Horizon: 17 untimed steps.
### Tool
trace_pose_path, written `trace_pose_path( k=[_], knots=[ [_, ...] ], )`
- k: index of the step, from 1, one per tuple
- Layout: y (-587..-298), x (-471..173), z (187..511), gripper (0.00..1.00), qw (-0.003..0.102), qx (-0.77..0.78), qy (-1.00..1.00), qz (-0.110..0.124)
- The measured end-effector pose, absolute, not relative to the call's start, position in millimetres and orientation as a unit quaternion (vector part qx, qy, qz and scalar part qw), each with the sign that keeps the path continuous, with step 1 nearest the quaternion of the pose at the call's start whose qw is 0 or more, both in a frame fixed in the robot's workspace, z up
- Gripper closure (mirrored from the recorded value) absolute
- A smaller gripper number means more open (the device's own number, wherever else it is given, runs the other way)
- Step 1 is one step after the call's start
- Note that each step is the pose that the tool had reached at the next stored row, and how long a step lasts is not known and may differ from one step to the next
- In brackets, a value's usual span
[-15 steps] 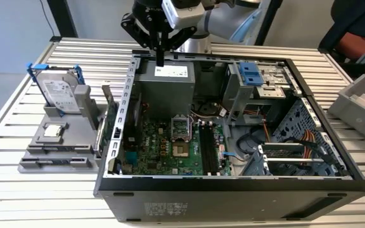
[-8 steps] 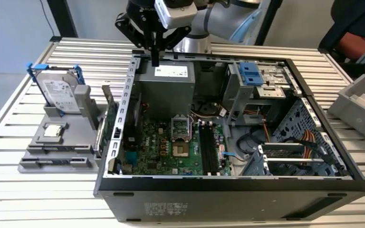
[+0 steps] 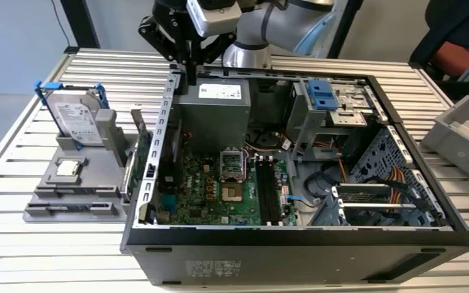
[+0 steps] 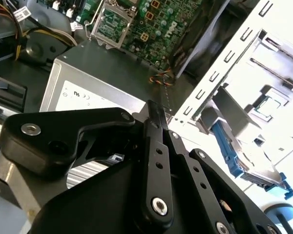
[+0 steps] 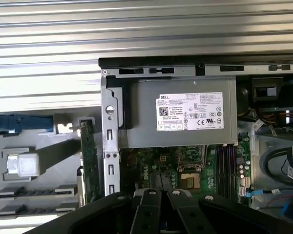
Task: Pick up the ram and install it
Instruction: 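Reach for the ram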
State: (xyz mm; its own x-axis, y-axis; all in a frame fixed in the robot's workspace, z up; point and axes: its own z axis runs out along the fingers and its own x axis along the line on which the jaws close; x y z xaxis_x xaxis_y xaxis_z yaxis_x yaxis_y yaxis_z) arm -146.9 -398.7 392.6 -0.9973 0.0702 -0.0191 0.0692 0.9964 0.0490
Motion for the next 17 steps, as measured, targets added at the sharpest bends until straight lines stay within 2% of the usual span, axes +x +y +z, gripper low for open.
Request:
trace_pose_path(
  k=[17],
  knots=[
    [-399, -165, 393, 1.0, 0.01, 0.035, 0.999, 0.024]
  ],
)
